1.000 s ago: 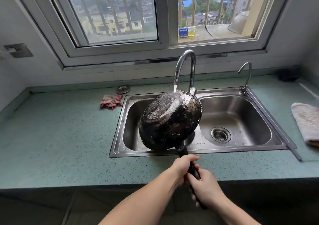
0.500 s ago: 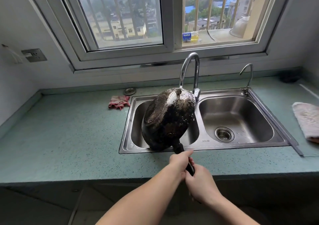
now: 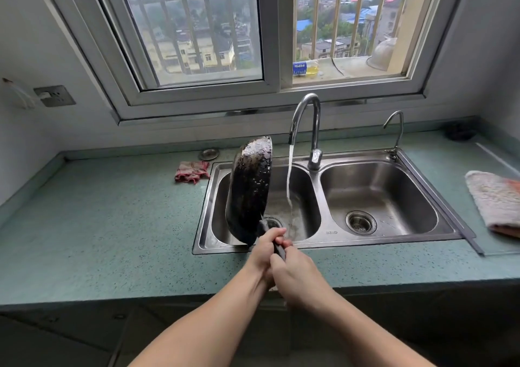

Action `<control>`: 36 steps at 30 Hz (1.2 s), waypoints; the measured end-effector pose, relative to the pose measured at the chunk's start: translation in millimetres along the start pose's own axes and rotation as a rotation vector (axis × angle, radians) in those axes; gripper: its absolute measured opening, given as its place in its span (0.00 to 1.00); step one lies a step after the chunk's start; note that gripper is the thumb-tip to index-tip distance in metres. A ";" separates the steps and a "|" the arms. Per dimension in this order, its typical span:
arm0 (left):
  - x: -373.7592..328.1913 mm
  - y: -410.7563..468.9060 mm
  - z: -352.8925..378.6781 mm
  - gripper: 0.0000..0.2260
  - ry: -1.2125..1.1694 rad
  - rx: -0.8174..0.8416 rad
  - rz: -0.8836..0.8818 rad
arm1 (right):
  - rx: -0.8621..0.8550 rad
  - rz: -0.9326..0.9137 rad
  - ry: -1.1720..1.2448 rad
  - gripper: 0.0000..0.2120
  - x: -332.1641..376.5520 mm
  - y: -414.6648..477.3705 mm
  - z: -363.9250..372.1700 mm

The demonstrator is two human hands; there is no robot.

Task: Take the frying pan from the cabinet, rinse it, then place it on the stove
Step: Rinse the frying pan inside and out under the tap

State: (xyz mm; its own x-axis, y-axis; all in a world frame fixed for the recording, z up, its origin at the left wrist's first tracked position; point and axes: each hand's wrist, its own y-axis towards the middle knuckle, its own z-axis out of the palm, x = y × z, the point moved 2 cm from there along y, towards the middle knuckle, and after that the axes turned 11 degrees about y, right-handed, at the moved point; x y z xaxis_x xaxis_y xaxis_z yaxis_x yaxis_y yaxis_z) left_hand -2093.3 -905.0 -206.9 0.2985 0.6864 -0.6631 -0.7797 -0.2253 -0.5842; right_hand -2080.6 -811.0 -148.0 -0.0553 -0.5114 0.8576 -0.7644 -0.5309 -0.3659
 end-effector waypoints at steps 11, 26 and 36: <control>-11.3 0.6 14.8 0.16 -0.105 0.162 -0.081 | 0.202 0.327 0.733 0.09 7.8 8.3 -10.0; 3.9 20.3 3.3 0.05 0.078 0.165 -0.190 | -0.036 -0.030 0.064 0.16 -20.6 27.8 -12.6; -5.7 29.6 -6.4 0.12 0.635 -0.128 -0.077 | -0.118 -0.049 -0.027 0.12 -41.5 46.7 -4.6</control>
State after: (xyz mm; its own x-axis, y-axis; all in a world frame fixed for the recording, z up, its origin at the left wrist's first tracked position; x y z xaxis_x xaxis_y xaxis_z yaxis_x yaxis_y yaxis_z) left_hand -2114.6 -920.0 -223.4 0.6487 0.1700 -0.7418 -0.6833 -0.2993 -0.6660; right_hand -2116.9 -811.5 -199.0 0.0000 -0.5056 0.8628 -0.8361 -0.4733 -0.2774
